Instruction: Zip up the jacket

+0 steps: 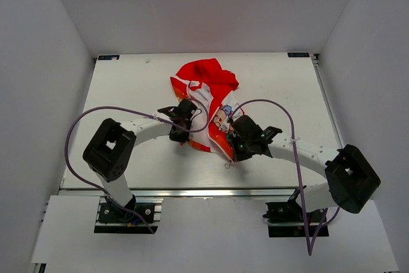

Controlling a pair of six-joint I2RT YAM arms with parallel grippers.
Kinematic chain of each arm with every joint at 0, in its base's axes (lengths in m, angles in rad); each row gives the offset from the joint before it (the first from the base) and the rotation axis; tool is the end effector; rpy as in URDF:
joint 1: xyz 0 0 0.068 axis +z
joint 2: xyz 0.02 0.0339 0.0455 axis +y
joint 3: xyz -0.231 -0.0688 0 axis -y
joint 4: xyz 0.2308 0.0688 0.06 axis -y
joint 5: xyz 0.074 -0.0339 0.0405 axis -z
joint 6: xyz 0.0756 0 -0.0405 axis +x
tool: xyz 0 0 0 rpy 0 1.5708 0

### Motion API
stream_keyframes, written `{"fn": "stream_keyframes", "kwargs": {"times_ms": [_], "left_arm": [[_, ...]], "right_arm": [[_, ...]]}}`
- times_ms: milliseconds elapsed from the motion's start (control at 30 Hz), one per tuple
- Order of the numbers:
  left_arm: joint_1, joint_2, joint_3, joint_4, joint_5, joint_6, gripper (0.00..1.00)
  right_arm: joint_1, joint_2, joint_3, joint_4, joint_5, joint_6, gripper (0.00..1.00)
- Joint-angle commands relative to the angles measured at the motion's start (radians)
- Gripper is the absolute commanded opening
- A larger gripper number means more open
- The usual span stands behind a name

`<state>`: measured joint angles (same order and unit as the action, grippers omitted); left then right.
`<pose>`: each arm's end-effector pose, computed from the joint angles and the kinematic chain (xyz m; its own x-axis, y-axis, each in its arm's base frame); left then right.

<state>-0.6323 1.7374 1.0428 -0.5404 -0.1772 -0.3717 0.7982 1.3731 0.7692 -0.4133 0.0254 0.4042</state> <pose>0.2684 -0.1801 0.0995 -0.9039 0.2190 -0.3675 0.2217 0.9745 0.0354 0.1949 0.1972 0.1311 -0.8238 -0.2819 -0.4919 -0.4161 0.8899 0.1869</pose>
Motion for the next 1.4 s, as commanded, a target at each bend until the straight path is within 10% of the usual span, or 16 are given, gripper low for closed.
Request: {"fn": "stream_keyframes", "kwargs": {"times_ms": [0,367,967,1367], "left_arm": [[0.003,-0.013,-0.050,-0.036,-0.037,-0.010,0.00],[0.005,-0.354,-0.018,-0.020,-0.047,-0.104,0.00],[0.005,-0.636,-0.286,0.574,0.311,-0.252,0.00],[0.005,-0.625,-0.458,0.315,0.364,-0.348,0.00]], "right_arm": [[-0.023,-0.006,0.005,0.044,0.011,0.008,0.00],[-0.050,0.003,0.082,0.149,-0.015,0.015,0.00],[-0.105,-0.092,0.012,0.659,-0.320,0.127,0.00],[-0.114,-0.009,-0.056,0.465,-0.234,0.111,0.00]]}}
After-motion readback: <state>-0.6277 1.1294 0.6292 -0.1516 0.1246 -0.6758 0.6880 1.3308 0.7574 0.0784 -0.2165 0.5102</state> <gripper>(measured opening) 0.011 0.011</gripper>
